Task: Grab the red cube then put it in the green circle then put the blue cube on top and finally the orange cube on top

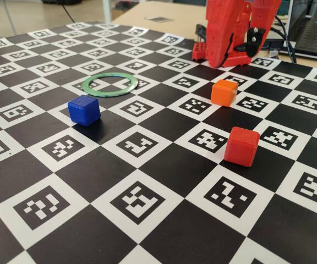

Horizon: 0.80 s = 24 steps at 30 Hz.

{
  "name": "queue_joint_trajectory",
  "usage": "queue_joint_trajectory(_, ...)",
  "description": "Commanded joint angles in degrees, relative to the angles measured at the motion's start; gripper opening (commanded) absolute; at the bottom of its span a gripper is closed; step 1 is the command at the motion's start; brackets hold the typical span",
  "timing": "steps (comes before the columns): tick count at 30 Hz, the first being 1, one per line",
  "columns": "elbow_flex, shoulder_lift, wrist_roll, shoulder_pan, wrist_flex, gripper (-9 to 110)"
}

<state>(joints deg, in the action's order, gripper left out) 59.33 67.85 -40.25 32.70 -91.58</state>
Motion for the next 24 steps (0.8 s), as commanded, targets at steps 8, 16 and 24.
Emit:
queue_joint_trajectory(8,1.58,-2.46,-1.49,2.99,8.35,37)
queue_joint_trajectory(16,5.80,-6.50,-0.09,3.87,13.27,36)
queue_joint_trajectory(24,9.05,-7.82,2.29,3.60,18.02,36)
